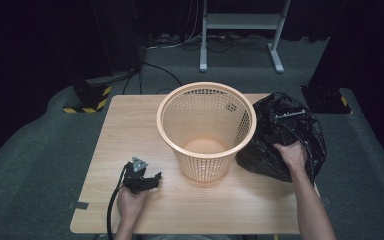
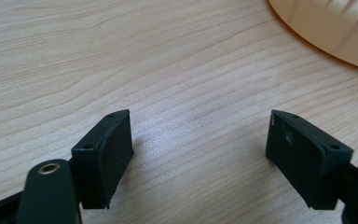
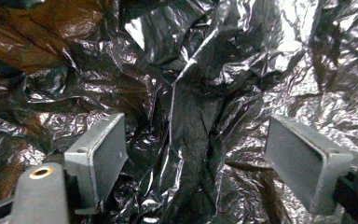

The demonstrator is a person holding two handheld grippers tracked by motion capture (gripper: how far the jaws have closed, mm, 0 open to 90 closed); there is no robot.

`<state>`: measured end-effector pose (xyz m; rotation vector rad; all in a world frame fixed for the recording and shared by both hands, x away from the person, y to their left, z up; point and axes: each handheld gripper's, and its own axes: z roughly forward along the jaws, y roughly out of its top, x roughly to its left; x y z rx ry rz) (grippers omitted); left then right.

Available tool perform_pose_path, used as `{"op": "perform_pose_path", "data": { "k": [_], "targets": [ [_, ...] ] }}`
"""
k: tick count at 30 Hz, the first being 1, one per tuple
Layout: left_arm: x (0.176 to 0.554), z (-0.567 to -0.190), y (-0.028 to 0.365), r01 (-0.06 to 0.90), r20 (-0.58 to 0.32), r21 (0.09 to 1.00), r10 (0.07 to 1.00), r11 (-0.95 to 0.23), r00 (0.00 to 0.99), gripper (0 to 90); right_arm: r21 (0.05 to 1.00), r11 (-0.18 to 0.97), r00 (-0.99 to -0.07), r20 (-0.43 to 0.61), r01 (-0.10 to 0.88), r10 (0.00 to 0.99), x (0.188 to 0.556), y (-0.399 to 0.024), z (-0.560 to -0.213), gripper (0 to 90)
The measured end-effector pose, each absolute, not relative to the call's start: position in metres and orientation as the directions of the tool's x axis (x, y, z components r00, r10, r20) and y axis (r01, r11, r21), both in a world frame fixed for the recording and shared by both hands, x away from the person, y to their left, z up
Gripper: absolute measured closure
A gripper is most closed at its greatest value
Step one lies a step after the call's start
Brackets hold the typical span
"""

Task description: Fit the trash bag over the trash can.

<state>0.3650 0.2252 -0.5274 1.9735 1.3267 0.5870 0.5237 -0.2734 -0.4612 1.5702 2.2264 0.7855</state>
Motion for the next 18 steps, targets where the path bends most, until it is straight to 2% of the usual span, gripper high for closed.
{"op": "perform_pose_path", "data": {
  "k": [9,18],
  "targets": [
    [0.365,-0.527,0.225,0.619,-0.003,0.744,0.925,-0.251,0.379,22.8,0.563,0.285,-0.367,0.037,0.776,0.929,0.528,-0.267,-0.471,25.1],
    [0.365,-0.527,0.225,0.619,-0.003,0.744,0.925,-0.252,0.38,22.8,0.526,0.296,-0.37,0.039,0.798,0.928,0.531,-0.261,-0.482,38.9]
  ]
}}
